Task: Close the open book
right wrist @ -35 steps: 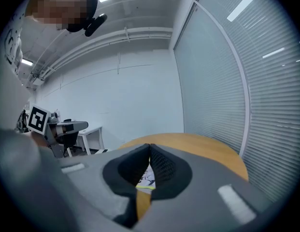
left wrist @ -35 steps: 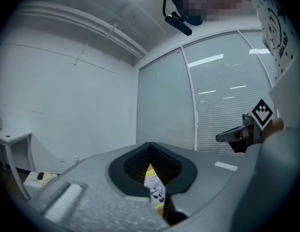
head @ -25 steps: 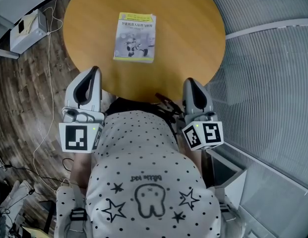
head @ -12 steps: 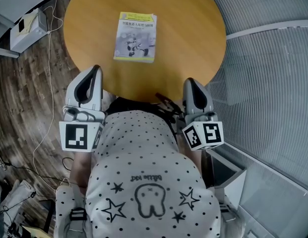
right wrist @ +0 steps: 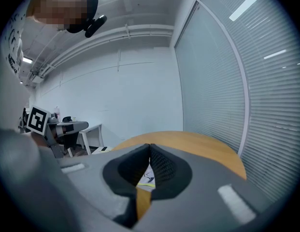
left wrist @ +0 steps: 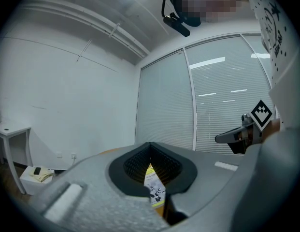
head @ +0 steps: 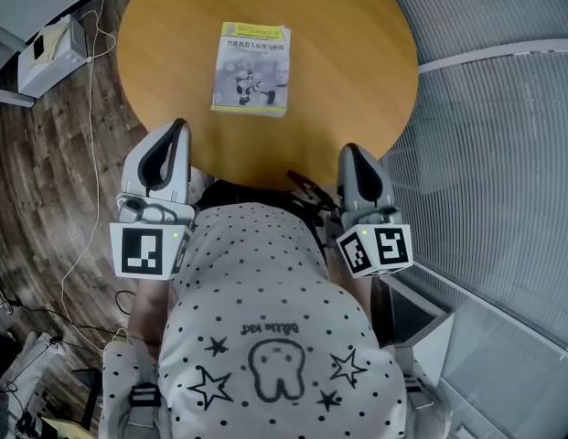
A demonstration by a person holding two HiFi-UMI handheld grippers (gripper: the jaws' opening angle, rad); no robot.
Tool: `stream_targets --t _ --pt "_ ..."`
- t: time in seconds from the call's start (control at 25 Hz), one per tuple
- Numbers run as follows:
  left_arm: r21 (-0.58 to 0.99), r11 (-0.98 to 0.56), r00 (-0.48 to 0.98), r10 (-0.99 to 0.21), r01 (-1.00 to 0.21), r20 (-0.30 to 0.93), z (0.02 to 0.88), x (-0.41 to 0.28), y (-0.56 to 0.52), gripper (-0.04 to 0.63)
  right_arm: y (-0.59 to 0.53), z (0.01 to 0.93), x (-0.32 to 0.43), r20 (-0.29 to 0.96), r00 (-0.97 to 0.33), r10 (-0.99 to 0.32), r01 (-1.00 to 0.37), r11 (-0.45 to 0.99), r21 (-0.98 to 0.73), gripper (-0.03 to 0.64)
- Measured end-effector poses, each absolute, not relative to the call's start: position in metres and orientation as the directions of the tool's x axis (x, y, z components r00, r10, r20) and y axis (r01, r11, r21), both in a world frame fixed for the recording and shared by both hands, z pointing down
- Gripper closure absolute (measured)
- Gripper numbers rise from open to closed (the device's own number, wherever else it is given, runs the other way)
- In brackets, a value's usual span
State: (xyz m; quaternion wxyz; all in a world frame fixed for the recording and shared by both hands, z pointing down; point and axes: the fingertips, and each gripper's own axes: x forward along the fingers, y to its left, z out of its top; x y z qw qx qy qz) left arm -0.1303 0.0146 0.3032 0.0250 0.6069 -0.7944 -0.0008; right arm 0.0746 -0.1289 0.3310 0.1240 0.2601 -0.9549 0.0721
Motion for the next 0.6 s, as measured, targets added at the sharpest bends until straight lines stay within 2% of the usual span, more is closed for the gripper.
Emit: stream_targets --t 0.6 --pt "0.005 0.261 -0.260 -0.964 -0.965 0.051 0.3049 -0.1312 0.0117 0.586 -0.1296 0.3350 0.0785 0.288 -0.825 -0.487 -0.525 0.848 -0.069 0.612"
